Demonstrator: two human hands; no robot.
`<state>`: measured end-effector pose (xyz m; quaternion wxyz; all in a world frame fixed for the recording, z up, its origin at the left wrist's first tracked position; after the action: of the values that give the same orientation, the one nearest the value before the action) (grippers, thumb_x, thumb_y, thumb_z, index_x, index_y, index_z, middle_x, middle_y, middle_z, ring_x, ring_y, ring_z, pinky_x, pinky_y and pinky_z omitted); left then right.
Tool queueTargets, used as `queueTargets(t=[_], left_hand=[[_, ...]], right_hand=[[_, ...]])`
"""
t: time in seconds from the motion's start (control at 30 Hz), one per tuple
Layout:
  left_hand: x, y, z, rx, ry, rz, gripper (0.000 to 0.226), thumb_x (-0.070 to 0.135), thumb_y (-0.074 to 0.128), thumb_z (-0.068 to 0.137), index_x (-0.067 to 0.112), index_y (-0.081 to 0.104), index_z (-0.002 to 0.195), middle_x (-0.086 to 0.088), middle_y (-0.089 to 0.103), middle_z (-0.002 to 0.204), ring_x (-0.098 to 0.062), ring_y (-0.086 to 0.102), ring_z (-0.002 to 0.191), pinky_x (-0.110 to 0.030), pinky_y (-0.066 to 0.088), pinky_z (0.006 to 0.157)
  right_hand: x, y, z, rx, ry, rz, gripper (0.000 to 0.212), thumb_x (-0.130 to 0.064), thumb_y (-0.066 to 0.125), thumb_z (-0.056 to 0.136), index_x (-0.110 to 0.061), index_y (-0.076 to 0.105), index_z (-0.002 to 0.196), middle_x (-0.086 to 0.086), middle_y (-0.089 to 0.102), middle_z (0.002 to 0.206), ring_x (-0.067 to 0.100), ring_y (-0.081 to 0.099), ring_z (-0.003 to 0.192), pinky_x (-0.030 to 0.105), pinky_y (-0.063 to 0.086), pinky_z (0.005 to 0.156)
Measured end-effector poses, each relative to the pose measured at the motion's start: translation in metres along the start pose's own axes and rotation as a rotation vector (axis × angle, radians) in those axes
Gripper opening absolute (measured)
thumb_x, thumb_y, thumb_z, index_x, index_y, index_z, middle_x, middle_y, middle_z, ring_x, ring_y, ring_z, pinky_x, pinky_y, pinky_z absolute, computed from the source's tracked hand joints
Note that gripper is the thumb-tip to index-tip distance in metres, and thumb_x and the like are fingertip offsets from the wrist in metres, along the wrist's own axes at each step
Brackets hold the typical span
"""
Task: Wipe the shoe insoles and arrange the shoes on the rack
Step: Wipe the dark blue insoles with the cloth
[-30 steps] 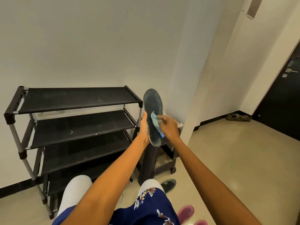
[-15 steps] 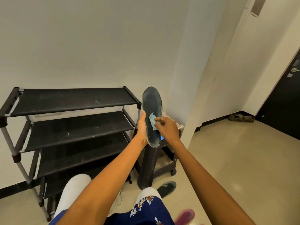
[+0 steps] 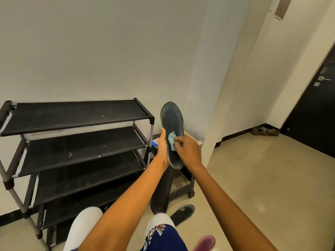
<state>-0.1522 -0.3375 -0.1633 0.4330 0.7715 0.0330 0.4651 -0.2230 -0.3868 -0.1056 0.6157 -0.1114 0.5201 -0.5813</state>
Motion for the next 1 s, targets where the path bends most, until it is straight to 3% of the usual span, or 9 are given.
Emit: queueTargets(t=[0.1, 0.17, 0.27, 0.33, 0.43, 0.57, 0.67, 0.8, 1.0], left_hand=[[-0.003, -0.010, 0.024, 0.057, 0.012, 0.027, 0.085, 0.072, 0.059, 0.071, 0.003, 0.060, 0.121, -0.022, 0.060, 0.122, -0.032, 0.062, 0.106, -0.042, 0.050, 0.095], [-0.009, -0.012, 0.036, -0.010, -0.038, -0.002, 0.098, 0.074, 0.066, 0.063, 0.004, 0.054, 0.130, -0.022, 0.055, 0.130, -0.034, 0.056, 0.117, -0.045, 0.045, 0.101], [-0.003, -0.002, 0.026, 0.045, -0.025, 0.061, 0.073, 0.067, 0.045, 0.085, 0.009, 0.056, 0.128, -0.021, 0.060, 0.122, -0.034, 0.057, 0.112, -0.047, 0.047, 0.095], [-0.002, 0.013, 0.016, 0.006, -0.021, 0.039, 0.071, 0.064, 0.041, 0.087, 0.008, 0.055, 0.129, -0.021, 0.059, 0.122, -0.034, 0.056, 0.112, -0.048, 0.044, 0.100], [-0.011, 0.018, 0.024, 0.001, -0.080, 0.033, 0.075, 0.066, 0.050, 0.079, 0.004, 0.058, 0.122, -0.020, 0.062, 0.109, -0.029, 0.060, 0.099, -0.043, 0.044, 0.099], [-0.025, 0.013, 0.058, 0.063, -0.098, 0.039, 0.077, 0.068, 0.057, 0.074, 0.006, 0.060, 0.120, -0.019, 0.060, 0.125, -0.034, 0.059, 0.109, -0.046, 0.044, 0.102], [-0.040, 0.013, 0.069, 0.052, -0.159, -0.005, 0.063, 0.071, 0.052, 0.078, 0.014, 0.061, 0.105, -0.011, 0.064, 0.109, -0.032, 0.062, 0.090, -0.039, 0.053, 0.084], [-0.079, -0.001, 0.106, 0.104, -0.174, -0.009, 0.105, 0.076, 0.075, 0.045, 0.009, 0.058, 0.125, -0.019, 0.058, 0.129, -0.034, 0.060, 0.112, -0.050, 0.047, 0.098], [-0.084, 0.022, 0.120, 0.169, -0.090, -0.056, 0.060, 0.056, 0.046, 0.090, 0.009, 0.049, 0.127, -0.012, 0.060, 0.112, -0.027, 0.062, 0.099, -0.036, 0.052, 0.081]], right_hand=[[-0.002, 0.008, -0.007, -0.032, -0.002, 0.068, 0.019, -0.027, 0.058, 0.088, -0.019, 0.071, 0.098, 0.000, 0.069, 0.093, 0.012, 0.061, 0.081, 0.032, 0.054, 0.073], [-0.001, 0.008, -0.009, -0.056, 0.021, 0.157, 0.015, -0.027, 0.060, 0.084, -0.023, 0.072, 0.091, -0.006, 0.070, 0.084, 0.009, 0.062, 0.075, 0.031, 0.054, 0.069], [0.013, -0.011, 0.002, 0.106, 0.133, 0.185, 0.016, -0.029, 0.058, 0.090, -0.024, 0.071, 0.099, -0.006, 0.069, 0.090, 0.007, 0.059, 0.077, 0.020, 0.046, 0.064], [0.027, -0.023, 0.014, 0.176, 0.200, 0.102, 0.021, -0.028, 0.055, 0.093, -0.021, 0.071, 0.105, -0.001, 0.070, 0.098, 0.013, 0.060, 0.082, 0.022, 0.044, 0.066], [0.037, -0.008, 0.023, 0.099, 0.178, -0.010, 0.022, -0.024, 0.054, 0.093, -0.019, 0.071, 0.105, 0.000, 0.069, 0.104, 0.010, 0.057, 0.082, 0.023, 0.041, 0.066], [0.047, 0.014, -0.012, 0.110, 0.115, 0.158, 0.015, -0.022, 0.061, 0.087, -0.017, 0.071, 0.098, -0.007, 0.064, 0.092, 0.004, 0.055, 0.082, 0.016, 0.042, 0.067], [0.067, 0.019, -0.024, 0.042, 0.081, 0.223, 0.013, -0.023, 0.065, 0.085, -0.022, 0.072, 0.095, -0.013, 0.063, 0.085, 0.006, 0.055, 0.081, 0.022, 0.047, 0.066], [0.115, 0.012, 0.002, 0.148, 0.252, 0.168, 0.021, -0.024, 0.063, 0.088, -0.019, 0.070, 0.107, -0.005, 0.065, 0.094, 0.012, 0.058, 0.086, 0.020, 0.046, 0.066], [0.135, 0.040, -0.011, 0.130, 0.282, 0.078, 0.021, -0.027, 0.060, 0.090, -0.020, 0.068, 0.108, -0.005, 0.065, 0.098, 0.003, 0.046, 0.085, 0.016, 0.039, 0.074]])
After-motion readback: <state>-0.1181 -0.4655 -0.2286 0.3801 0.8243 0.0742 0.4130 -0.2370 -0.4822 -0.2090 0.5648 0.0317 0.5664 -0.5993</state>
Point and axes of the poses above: each hand's wrist, its own z-axis towards the middle knuckle, its own y-axis out of the palm, x = y × z, the point moved 6 cm from there along z, towards the middle knuckle
